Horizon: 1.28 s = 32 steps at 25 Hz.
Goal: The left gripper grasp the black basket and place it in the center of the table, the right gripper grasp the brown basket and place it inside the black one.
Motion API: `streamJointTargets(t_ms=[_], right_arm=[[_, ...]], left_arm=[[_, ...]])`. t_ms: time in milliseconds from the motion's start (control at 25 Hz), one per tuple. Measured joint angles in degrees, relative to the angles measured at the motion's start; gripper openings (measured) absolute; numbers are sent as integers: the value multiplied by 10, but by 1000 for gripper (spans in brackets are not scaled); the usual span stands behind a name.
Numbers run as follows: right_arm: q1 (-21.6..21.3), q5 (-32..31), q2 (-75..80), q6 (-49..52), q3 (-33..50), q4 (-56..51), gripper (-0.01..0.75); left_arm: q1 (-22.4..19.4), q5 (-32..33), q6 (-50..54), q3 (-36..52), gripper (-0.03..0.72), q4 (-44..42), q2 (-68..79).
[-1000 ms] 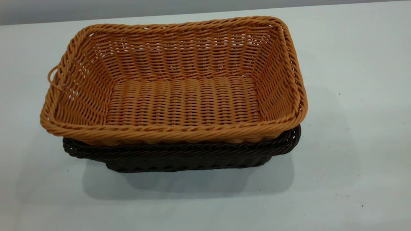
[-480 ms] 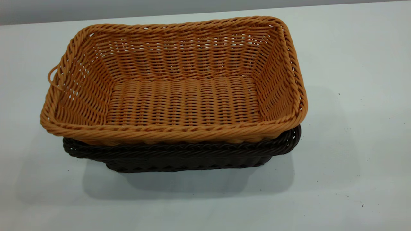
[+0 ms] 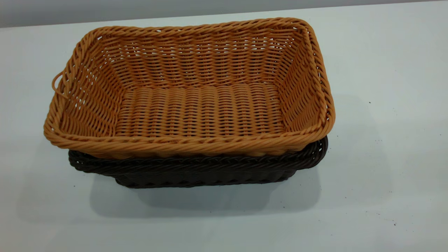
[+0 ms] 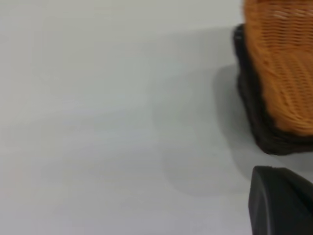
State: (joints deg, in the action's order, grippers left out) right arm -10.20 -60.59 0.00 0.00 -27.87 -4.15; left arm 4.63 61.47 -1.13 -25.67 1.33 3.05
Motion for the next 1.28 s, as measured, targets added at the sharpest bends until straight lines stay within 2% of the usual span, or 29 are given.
streamJointTargets(t_ms=[400,1280], right_arm=[[0,0,0,0,0,0,3],[0,0,0,0,1,-1,3]], left_arm=[[-17,1,0,0,-1,0,-13],[-16,7,1,-3,-1,-1,-31]])
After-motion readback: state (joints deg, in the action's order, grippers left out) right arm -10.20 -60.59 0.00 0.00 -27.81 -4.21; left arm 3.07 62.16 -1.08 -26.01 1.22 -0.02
